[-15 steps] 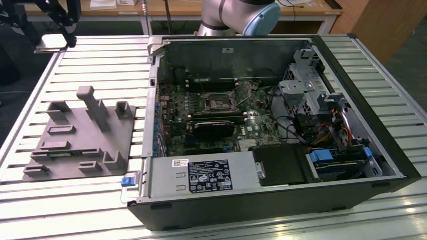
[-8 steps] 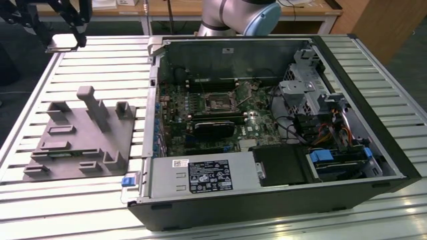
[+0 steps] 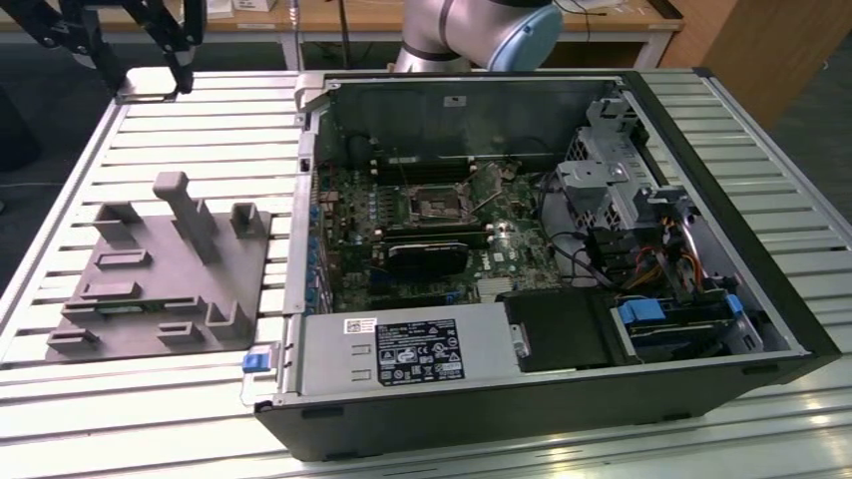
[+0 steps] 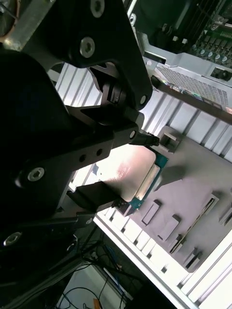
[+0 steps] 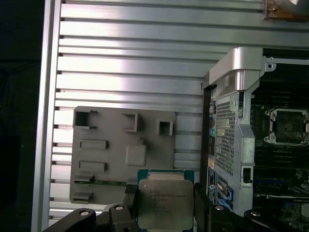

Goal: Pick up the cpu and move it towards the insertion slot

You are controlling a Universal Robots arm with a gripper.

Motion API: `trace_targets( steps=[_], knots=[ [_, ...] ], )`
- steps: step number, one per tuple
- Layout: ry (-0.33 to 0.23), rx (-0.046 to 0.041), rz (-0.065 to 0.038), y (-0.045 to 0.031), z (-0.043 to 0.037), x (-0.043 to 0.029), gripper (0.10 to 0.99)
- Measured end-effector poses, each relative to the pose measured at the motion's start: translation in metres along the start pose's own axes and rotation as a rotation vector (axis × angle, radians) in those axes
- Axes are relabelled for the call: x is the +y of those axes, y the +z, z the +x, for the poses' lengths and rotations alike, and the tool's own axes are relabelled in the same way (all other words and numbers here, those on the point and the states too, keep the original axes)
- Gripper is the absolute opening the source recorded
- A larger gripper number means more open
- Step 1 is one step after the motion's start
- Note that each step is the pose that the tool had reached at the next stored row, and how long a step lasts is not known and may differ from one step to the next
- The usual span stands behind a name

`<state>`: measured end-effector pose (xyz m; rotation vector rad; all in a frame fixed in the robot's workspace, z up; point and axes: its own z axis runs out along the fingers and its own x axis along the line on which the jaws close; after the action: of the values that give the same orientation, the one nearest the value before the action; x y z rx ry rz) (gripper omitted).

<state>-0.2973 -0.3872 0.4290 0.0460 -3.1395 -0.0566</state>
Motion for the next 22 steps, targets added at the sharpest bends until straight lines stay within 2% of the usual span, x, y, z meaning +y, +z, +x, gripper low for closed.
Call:
trace_targets(
  steps=[13, 15, 22],
  knots=[
    [0.000, 0.0000, 0.000, 0.0000, -0.0291, 0.0006, 0.545],
    [0.000, 0.0000, 0.000, 0.0000, -0.0382, 0.0010, 0.545],
    [0.000, 0.0000, 0.000, 0.0000, -0.0527, 0.0013, 0.545]
  ],
)
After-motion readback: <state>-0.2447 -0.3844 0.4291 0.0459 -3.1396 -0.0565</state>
